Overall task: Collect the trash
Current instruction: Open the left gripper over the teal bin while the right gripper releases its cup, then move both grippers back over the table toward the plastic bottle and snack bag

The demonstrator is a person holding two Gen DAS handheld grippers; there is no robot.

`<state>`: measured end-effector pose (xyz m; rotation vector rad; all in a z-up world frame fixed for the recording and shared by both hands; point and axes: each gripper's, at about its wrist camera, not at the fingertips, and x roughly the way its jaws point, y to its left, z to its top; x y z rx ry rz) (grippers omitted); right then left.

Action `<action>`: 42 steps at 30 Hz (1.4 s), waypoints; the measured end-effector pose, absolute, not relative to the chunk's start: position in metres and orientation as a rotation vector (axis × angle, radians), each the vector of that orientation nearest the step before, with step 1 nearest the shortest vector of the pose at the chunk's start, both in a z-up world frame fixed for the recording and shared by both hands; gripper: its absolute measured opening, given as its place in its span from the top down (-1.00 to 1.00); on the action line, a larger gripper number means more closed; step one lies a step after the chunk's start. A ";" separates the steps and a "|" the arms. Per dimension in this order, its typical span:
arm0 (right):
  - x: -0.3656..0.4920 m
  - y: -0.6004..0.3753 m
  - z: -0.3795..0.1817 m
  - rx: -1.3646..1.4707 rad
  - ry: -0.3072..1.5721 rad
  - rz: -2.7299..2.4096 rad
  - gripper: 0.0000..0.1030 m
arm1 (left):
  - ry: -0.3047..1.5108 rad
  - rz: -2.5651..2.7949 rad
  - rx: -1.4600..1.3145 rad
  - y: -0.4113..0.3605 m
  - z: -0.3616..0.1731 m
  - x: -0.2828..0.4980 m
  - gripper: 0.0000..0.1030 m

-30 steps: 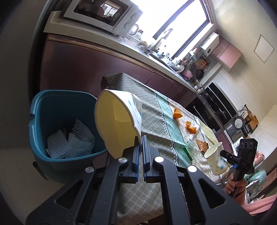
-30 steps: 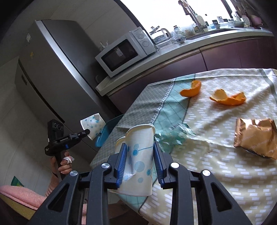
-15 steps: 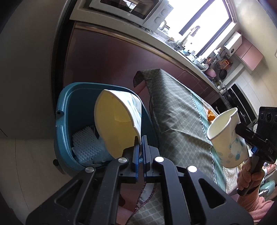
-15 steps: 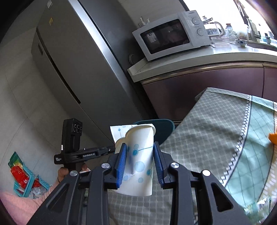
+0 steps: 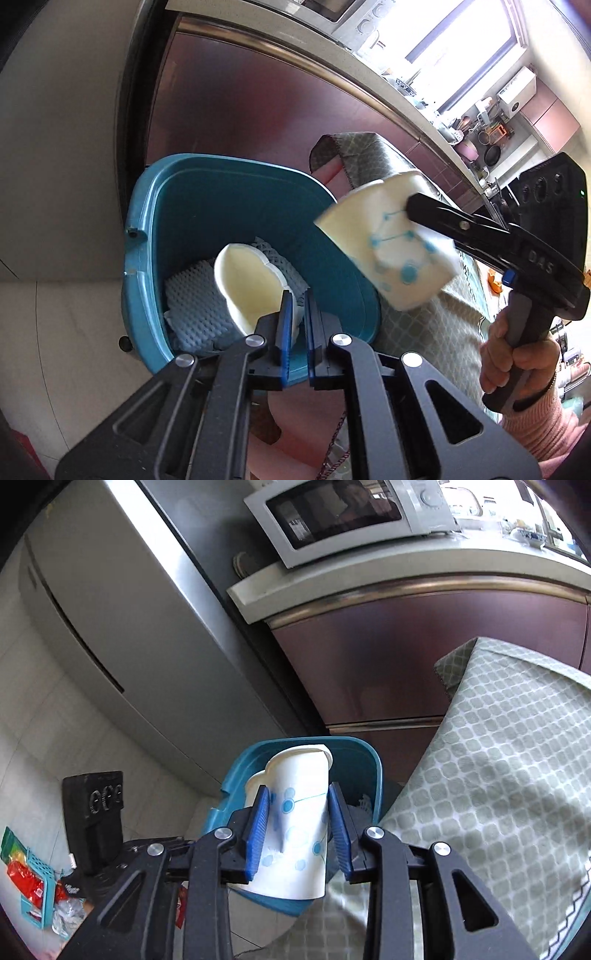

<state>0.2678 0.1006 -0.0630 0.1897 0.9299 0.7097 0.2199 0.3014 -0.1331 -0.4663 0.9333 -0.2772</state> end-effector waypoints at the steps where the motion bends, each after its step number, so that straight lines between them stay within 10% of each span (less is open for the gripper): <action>1: 0.271 0.103 -0.066 0.193 0.940 0.705 0.37 | 0.934 -0.277 -0.469 0.301 -0.134 0.221 0.90; 15: 0.256 0.081 -0.071 0.226 0.939 0.710 0.13 | 0.851 -0.338 -0.473 0.286 -0.113 0.206 0.89; 42: 0.123 -0.183 -0.042 0.356 0.737 0.360 -0.04 | 0.871 -0.805 -0.278 0.052 -0.072 0.170 0.23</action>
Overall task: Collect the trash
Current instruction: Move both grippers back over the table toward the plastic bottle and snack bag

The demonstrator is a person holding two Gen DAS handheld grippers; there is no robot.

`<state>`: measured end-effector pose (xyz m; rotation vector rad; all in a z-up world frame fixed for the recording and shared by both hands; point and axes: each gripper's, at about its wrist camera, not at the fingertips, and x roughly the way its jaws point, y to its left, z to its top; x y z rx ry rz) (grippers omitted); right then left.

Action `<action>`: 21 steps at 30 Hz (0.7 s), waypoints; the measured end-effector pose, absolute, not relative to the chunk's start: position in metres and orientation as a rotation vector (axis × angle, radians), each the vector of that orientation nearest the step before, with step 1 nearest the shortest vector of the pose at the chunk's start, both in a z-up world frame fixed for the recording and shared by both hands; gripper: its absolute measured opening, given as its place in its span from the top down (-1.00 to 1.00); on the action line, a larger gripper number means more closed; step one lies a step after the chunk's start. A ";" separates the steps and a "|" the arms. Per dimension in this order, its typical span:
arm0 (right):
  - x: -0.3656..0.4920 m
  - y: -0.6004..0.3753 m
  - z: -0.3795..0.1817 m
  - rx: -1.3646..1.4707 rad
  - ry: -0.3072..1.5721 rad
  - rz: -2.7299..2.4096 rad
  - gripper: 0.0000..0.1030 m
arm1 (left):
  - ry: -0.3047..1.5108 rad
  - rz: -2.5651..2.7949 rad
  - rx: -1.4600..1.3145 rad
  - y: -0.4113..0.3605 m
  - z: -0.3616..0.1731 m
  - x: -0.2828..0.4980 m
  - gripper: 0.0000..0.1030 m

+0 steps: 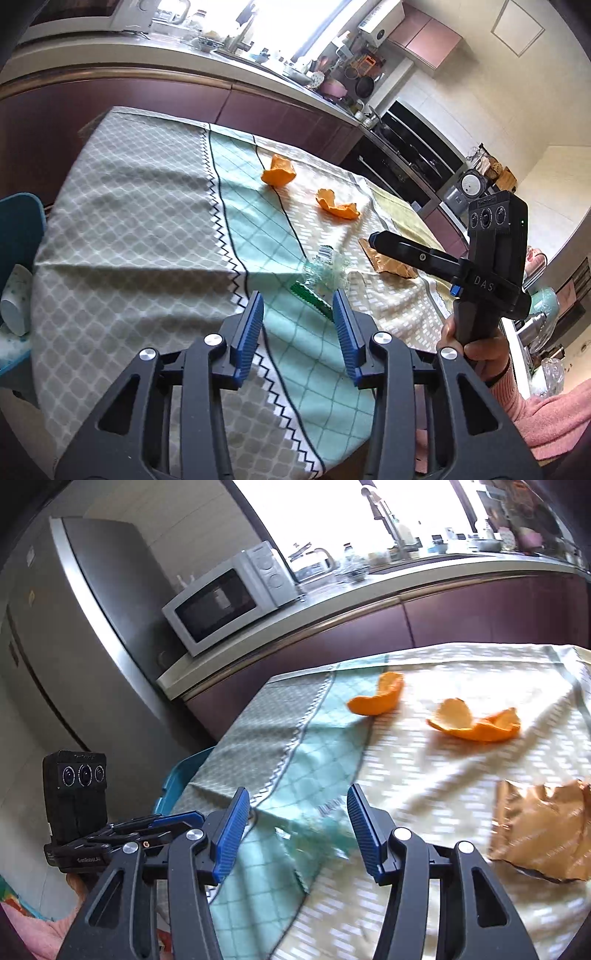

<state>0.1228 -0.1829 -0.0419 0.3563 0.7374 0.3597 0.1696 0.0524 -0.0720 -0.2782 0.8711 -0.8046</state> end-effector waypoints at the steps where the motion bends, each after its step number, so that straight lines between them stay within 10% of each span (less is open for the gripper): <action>1: 0.119 -0.194 -0.044 0.366 0.739 0.337 -0.04 | 0.880 -0.811 -0.271 0.044 -0.074 0.169 0.22; 21: 0.074 -0.351 -0.080 0.490 0.721 -0.010 -0.12 | 1.006 -0.777 -0.240 -0.030 -0.104 0.199 -0.07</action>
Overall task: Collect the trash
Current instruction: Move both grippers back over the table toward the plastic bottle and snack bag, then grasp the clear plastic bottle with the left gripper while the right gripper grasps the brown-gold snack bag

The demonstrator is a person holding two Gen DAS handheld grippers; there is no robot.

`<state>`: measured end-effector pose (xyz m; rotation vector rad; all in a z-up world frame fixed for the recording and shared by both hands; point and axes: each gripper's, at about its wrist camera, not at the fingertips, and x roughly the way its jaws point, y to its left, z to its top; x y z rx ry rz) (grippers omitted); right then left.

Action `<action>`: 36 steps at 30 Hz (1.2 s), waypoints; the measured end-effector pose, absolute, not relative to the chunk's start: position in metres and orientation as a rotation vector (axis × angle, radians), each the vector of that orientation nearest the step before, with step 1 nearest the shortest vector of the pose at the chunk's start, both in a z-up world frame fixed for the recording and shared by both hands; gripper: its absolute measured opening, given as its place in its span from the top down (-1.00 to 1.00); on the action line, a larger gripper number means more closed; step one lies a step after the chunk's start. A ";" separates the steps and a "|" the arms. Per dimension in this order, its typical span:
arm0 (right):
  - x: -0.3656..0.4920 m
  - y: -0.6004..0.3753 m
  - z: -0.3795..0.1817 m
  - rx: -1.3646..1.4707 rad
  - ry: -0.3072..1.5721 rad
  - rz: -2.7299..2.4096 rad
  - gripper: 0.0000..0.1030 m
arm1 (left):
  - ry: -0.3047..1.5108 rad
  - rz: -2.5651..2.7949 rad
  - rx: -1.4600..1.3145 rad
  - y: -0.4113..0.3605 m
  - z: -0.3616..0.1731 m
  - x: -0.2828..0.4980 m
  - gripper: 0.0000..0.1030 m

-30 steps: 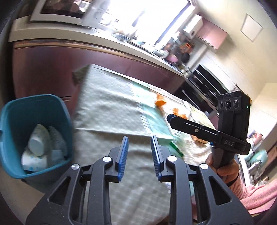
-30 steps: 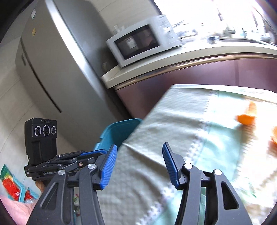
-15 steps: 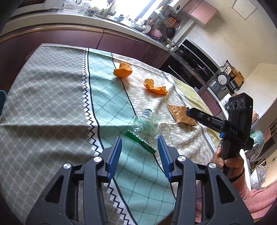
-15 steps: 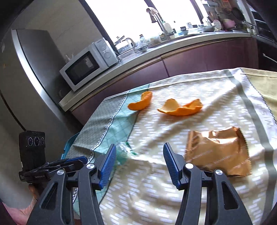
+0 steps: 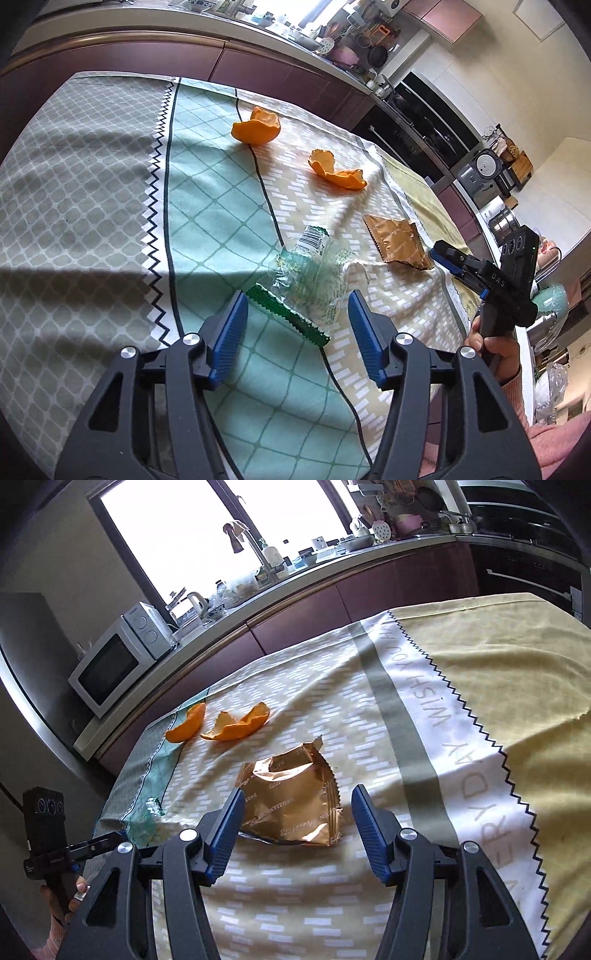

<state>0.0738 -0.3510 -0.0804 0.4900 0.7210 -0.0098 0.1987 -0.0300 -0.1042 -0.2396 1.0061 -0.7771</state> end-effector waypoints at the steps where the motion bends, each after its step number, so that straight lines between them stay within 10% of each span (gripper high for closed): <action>1: 0.076 -0.353 -0.083 0.495 0.727 -0.008 -0.12 | 1.010 -0.779 -0.241 -0.032 -0.104 0.200 -0.08; 12: 0.089 -0.352 -0.093 0.506 0.762 0.030 -0.19 | 1.033 -0.749 -0.206 -0.049 -0.104 0.202 0.29; 21: 0.085 -0.352 -0.095 0.516 0.766 0.040 0.15 | 1.043 -0.763 -0.188 -0.062 -0.105 0.197 0.67; 28: 0.083 -0.353 -0.099 0.552 0.773 0.076 0.68 | 1.052 -0.793 -0.225 -0.064 -0.106 0.197 0.40; 36: 0.083 -0.346 -0.095 0.588 0.760 0.152 0.80 | 1.055 -0.809 -0.264 -0.069 -0.107 0.200 0.12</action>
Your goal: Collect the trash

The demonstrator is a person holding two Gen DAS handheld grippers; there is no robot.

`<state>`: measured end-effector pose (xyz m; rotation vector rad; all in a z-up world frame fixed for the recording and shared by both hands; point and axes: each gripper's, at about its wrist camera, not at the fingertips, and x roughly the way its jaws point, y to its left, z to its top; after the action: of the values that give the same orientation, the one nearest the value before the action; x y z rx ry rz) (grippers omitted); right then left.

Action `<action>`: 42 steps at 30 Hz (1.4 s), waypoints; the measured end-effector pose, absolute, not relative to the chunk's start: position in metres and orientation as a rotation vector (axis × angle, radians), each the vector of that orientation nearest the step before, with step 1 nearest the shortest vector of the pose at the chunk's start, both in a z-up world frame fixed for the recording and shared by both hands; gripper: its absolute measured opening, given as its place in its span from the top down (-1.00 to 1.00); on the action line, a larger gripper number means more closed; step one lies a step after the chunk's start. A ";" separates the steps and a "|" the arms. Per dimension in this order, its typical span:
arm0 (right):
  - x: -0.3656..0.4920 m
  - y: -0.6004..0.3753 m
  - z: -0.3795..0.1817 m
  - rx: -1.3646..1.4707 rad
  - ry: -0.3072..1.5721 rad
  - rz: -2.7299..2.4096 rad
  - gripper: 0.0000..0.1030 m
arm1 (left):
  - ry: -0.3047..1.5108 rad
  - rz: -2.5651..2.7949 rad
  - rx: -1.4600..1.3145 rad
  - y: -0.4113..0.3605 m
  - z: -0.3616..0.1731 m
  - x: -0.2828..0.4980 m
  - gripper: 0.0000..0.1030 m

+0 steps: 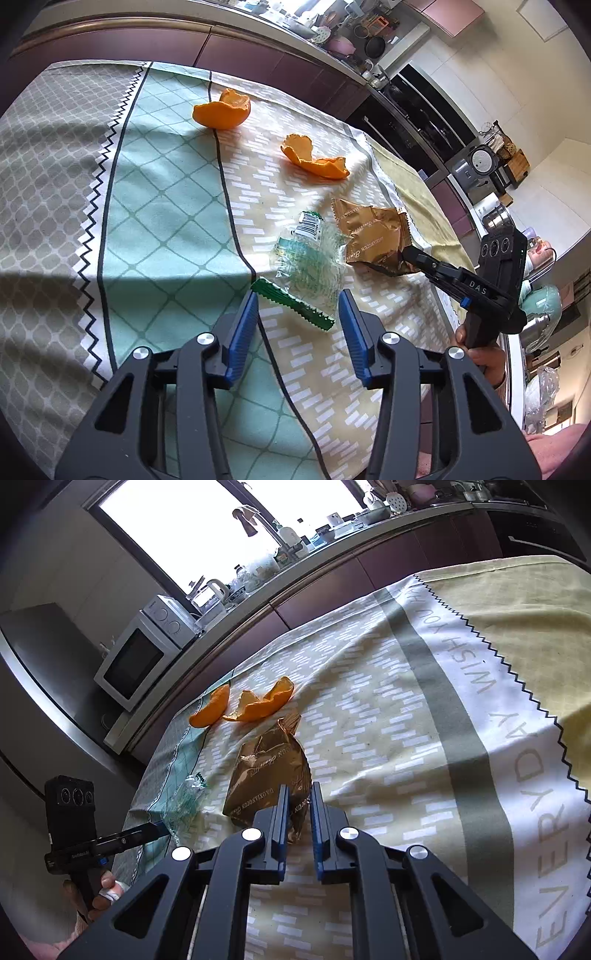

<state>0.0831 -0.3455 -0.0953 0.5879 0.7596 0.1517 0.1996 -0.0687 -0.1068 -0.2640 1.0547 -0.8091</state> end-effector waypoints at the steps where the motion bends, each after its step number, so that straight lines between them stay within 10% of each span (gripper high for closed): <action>1: 0.084 -0.344 -0.095 0.590 0.761 0.163 0.81 | 1.056 -0.808 -0.273 -0.070 -0.107 0.201 0.12; 6: 0.090 -0.330 -0.097 0.579 0.778 0.202 0.81 | 1.068 -0.811 -0.312 -0.072 -0.109 0.206 0.18; 11: 0.094 -0.320 -0.098 0.573 0.783 0.230 0.82 | 1.096 -0.788 -0.303 -0.078 -0.113 0.209 0.78; 17: 0.092 -0.317 -0.093 0.574 0.762 0.253 0.83 | 1.065 -0.796 -0.293 -0.084 -0.111 0.206 0.98; 24: 0.091 -0.320 -0.090 0.588 0.745 0.254 0.85 | 1.004 -0.793 -0.252 -0.076 -0.098 0.200 0.98; 42: 0.098 -0.315 -0.097 0.598 0.758 0.269 0.85 | 1.039 -0.778 -0.195 -0.094 -0.106 0.241 0.21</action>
<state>0.0980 -0.3146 -0.0965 0.5984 0.7585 0.2690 0.2409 -0.0936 -0.1056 -0.1946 1.0393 -0.7776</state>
